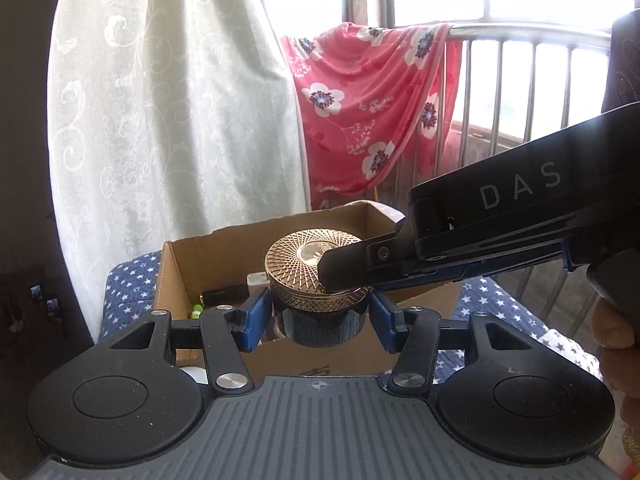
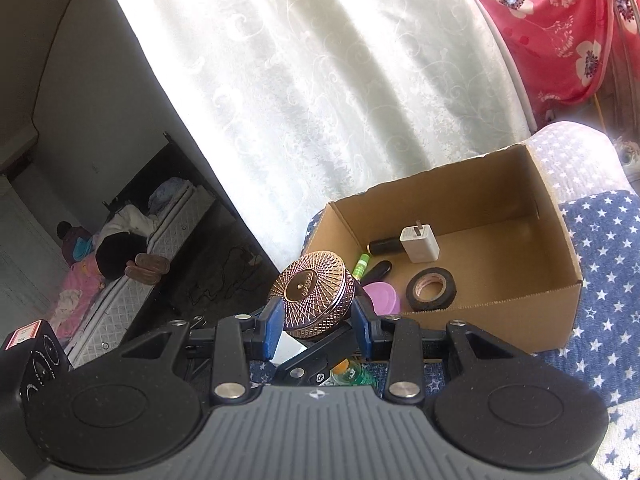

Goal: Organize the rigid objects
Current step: 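Lift the rose-gold jar over the box and lower it inside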

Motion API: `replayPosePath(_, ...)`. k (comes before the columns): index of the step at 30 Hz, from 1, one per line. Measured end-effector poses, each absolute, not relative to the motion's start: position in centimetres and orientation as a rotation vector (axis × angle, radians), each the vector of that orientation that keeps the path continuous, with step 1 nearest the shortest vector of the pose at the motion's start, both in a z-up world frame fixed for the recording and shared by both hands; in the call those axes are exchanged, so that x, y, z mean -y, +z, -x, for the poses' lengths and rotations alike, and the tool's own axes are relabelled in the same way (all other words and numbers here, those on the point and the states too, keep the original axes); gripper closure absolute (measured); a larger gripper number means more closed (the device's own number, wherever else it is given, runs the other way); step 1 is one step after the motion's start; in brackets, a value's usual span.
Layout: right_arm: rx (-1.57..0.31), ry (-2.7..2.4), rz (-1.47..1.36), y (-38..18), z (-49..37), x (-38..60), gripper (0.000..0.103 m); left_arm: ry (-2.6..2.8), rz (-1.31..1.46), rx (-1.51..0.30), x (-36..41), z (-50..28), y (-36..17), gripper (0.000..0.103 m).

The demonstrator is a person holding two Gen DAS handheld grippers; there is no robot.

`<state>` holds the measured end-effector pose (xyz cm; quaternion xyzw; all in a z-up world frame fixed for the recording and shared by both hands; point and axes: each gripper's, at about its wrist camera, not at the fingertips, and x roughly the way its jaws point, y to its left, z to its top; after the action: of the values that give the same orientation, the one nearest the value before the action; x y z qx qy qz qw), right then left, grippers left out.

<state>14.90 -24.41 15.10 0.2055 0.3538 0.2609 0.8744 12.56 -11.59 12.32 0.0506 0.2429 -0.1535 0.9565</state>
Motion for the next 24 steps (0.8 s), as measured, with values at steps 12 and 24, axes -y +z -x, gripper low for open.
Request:
replayPosePath(12,-0.862,0.493,-0.484,14.6,-26.4,26.1,0.062,-0.378,-0.152,-0.698,13.6,-25.8,13.3,0.050)
replayPosePath(24,-1.039,0.435,-0.501,8.0,-37.0,27.3,0.062,-0.341,-0.105,-0.988,15.5,-36.0,8.3,0.050)
